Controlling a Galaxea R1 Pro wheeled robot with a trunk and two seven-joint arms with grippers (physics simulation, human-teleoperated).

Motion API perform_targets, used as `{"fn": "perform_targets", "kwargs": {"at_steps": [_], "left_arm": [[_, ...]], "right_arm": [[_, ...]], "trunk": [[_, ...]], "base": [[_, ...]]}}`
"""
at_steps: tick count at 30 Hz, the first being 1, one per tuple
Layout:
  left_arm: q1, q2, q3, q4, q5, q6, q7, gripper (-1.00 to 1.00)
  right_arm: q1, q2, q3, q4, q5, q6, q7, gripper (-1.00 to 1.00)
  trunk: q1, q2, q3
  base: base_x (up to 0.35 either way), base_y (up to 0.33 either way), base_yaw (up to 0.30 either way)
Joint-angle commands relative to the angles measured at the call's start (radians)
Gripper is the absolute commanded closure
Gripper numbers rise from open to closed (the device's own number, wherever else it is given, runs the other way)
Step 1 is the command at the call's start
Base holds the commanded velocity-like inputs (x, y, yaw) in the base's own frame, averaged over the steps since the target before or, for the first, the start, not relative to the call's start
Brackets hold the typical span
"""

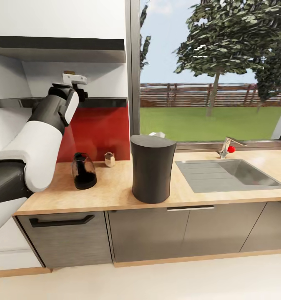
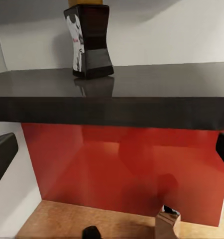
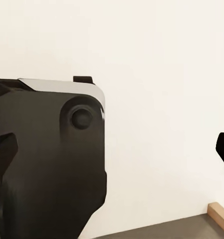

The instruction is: Set up a coffee station on the kitchen countertop: keep the coffee maker on the countertop, move the bottle of coffee from the kitchen shelf to the counter next to the coffee maker, place a paper coffee filter on top of the coffee maker, put the saucer next to the coffee maker with the coffee cup on the saucer, and place the electric kettle next to the coffee maker.

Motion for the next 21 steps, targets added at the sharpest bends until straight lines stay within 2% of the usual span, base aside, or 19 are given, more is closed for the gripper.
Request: {"fn": "perform_targets", "kwargs": {"at_steps": [1,3,4,7,13,21], "left_arm": [[-0.001,-0.001,0.002,-0.007,-0.01,0.011,-0.002,-1.0],[-0.001,0.0,0.002,-0.018,-0.01,0.023,-0.003,-1.0],[0.0,0.001,0.002,-0.105,-0.01,0.081,-0.003,-1.0],[0.008,0.004,0.004,-0.152,-0.011,0.102,-0.004,-1.0],[0.013,0.014,0.03,-0.186,-0.01,0.113,-0.005,-1.0],[0.012,0.018,0.031,-0.189,-0.009,0.172,-0.007,-1.0]], "right_arm": [[-0.001,0.0,0.008,0.0,-0.011,-0.004,-0.002,-1.0],[-0.001,0.0,0.008,0.001,-0.011,-0.004,-0.002,-1.0],[-0.001,0.0,0.008,0.001,-0.011,-0.004,-0.002,-1.0],[0.0,0.0,0.008,0.002,-0.011,-0.004,-0.002,-1.0],[0.001,0.0,0.008,0.003,-0.011,-0.003,-0.002,-1.0],[0.001,0.0,0.008,0.003,-0.01,-0.002,-0.002,-1.0]], "trunk": [[0.001,-0.002,-0.002],[0.001,-0.002,-0.002],[0.001,-0.002,-0.002],[0.001,-0.002,-0.002],[0.001,-0.002,-0.002],[0.001,-0.002,-0.002]], "base": [[0.0,0.0,0.0],[0.0,0.0,0.0],[0.0,0.0,0.0],[0.0,0.0,0.0],[0.0,0.0,0.0],[0.0,0.0,0.0]]}}
